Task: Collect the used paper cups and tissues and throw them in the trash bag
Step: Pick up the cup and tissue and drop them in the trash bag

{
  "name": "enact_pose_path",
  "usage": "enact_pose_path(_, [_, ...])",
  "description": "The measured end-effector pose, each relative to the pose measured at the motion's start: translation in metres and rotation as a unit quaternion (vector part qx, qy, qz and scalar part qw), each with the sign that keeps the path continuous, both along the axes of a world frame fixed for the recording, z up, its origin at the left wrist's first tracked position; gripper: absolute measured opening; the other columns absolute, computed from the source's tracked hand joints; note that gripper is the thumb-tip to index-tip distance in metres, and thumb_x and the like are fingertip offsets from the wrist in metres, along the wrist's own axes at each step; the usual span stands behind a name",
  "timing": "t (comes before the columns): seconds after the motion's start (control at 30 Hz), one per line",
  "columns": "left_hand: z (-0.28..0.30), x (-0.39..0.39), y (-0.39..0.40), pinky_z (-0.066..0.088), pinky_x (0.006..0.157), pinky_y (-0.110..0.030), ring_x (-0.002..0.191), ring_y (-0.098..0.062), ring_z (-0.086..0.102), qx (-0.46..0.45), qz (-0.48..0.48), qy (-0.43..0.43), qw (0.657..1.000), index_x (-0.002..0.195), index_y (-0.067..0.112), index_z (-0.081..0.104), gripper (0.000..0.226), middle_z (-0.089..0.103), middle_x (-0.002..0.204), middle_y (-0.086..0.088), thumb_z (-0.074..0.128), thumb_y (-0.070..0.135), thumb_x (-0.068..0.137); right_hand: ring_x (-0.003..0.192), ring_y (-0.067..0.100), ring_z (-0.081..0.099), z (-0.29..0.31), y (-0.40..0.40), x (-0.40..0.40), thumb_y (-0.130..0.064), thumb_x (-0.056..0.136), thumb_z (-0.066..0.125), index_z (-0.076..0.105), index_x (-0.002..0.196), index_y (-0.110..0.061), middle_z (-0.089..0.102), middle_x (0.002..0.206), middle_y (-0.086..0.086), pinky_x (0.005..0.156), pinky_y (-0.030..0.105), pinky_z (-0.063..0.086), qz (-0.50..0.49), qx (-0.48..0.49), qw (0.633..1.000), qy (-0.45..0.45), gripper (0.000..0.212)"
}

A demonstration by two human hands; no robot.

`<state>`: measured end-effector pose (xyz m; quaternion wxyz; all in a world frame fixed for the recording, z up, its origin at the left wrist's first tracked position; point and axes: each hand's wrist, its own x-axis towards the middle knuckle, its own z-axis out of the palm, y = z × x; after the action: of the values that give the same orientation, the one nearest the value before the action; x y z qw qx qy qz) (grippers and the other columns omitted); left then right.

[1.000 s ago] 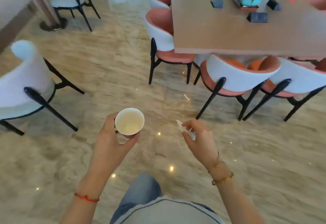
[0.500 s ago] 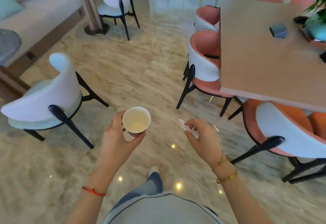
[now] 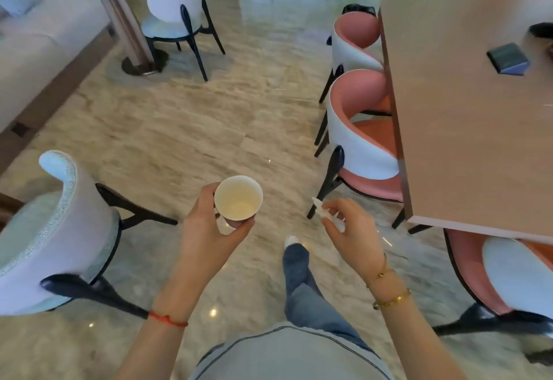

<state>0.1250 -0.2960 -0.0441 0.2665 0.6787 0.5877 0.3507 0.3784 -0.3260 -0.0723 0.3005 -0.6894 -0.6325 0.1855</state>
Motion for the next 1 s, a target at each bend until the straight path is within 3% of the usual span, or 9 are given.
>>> enact_pose_path(0.17, [-0.008, 0.024, 0.126, 0.045, 0.072, -0.007, 0.098, -0.009, 0.058, -0.01, -0.001, -0.009, 1.0, 0.122, 0.027, 0.045, 0.067, 0.056, 0.113, 0.01, 0.084, 0.033, 0.068, 0.084, 0.01, 0.053, -0.008, 0.12, 0.029, -0.011, 0.084, 0.066, 0.062, 0.102, -0.014, 0.06, 0.093, 0.001, 0.078, 0.023, 0.044, -0.014, -0.002, 1.0, 0.008, 0.018])
enact_pose_path(0.33, [0.006, 0.057, 0.261, 0.046, 0.074, -0.008, 0.097, -0.002, 0.058, -0.002, -0.022, -0.01, 1.0, 0.122, 0.034, 0.041, 0.068, 0.055, 0.116, 0.014, 0.082, 0.04, 0.069, 0.087, 0.014, 0.056, 0.008, 0.251, 0.066, -0.012, 0.084, 0.066, 0.063, 0.102, -0.013, 0.06, 0.092, 0.0, 0.079, 0.026, 0.047, -0.027, 0.004, 1.0, 0.003, 0.019])
enact_pose_path(0.6, [0.014, 0.093, 0.44, 0.042, 0.072, -0.001, 0.1, 0.003, 0.057, 0.001, -0.007, -0.028, 1.0, 0.121, 0.037, 0.042, 0.065, 0.056, 0.114, 0.017, 0.083, 0.04, 0.07, 0.085, 0.014, 0.056, 0.025, 0.443, 0.095, -0.01, 0.084, 0.066, 0.063, 0.102, -0.012, 0.062, 0.093, 0.002, 0.078, 0.03, 0.048, 0.004, 0.009, 1.0, -0.005, 0.019])
enact_pose_path(1.0, [-0.008, 0.115, 0.732, 0.045, 0.077, -0.003, 0.103, 0.005, 0.055, 0.01, -0.024, -0.041, 0.999, 0.12, 0.039, 0.043, 0.065, 0.056, 0.114, 0.02, 0.082, 0.046, 0.069, 0.085, 0.007, 0.052, 0.003, 0.713, 0.114, -0.016, 0.085, 0.065, 0.061, 0.103, -0.018, 0.057, 0.092, -0.006, 0.078, 0.019, 0.04, -0.017, -0.004, 1.0, -0.016, 0.019])
